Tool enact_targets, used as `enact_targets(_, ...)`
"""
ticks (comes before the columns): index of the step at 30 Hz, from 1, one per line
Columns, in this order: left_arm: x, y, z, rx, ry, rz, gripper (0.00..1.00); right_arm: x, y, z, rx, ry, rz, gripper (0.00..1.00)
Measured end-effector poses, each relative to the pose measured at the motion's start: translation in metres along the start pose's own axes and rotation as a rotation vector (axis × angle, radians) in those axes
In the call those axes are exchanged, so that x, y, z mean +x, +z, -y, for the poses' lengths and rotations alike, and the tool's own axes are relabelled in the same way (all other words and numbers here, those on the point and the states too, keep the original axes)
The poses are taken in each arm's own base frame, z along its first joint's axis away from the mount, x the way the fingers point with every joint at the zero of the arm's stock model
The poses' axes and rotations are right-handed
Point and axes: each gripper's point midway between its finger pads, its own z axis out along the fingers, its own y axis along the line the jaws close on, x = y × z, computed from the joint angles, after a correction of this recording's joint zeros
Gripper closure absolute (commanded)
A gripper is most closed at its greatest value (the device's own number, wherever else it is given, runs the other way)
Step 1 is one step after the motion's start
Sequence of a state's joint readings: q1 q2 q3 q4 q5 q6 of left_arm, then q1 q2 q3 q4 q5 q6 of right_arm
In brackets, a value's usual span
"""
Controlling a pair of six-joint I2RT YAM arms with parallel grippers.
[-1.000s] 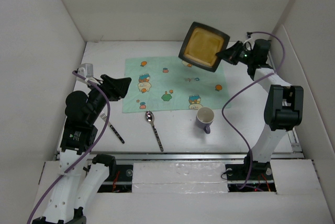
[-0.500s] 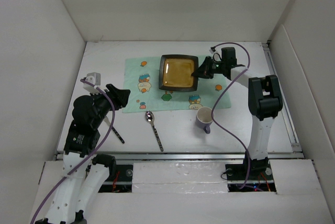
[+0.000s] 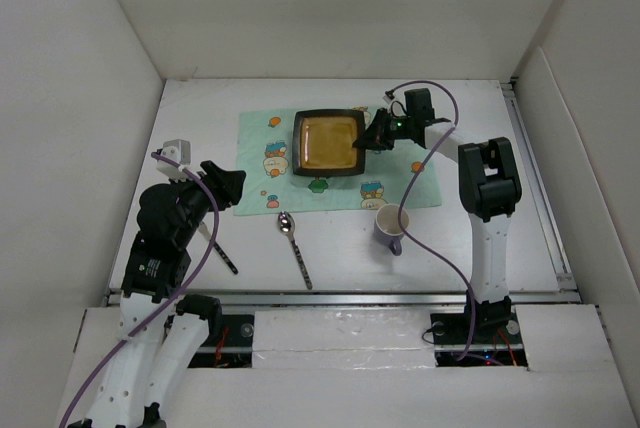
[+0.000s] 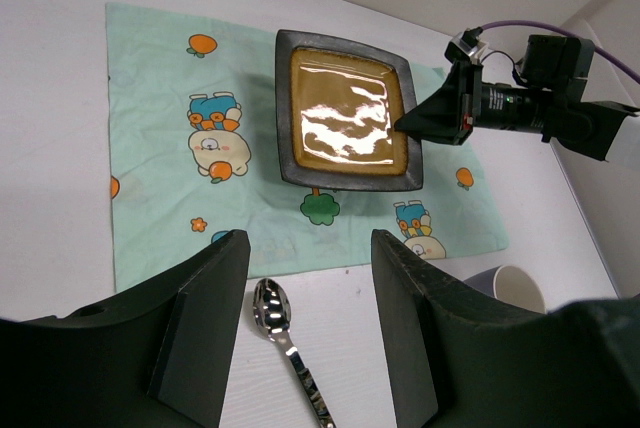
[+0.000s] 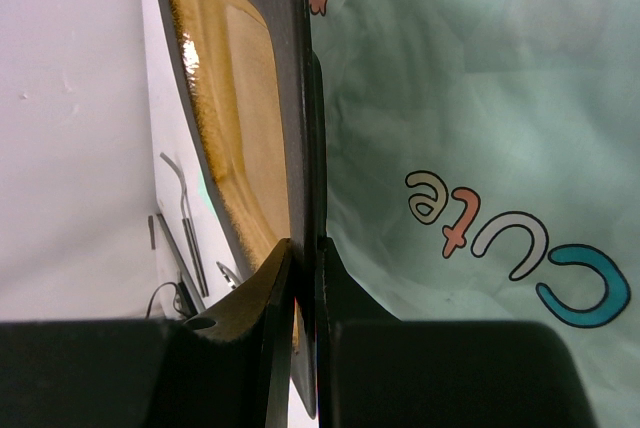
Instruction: Set the dinner table for one person
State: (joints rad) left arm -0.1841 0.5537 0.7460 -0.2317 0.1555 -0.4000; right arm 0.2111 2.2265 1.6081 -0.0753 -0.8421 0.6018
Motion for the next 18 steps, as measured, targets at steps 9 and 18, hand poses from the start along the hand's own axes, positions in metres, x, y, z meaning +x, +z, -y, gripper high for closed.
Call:
enact_targets(9, 0.000, 0.000, -0.001, -0.004, 0.000, 0.002, 0.51, 0.007, 0.006, -0.001, -0.012, 0.003, -0.020, 1.00)
enact_targets(18, -0.001, 0.000, -0.001, -0.007, 0.000, 0.004, 0.51, 0.019, 0.018, 0.024, 0.010, 0.048, -0.050, 1.00)
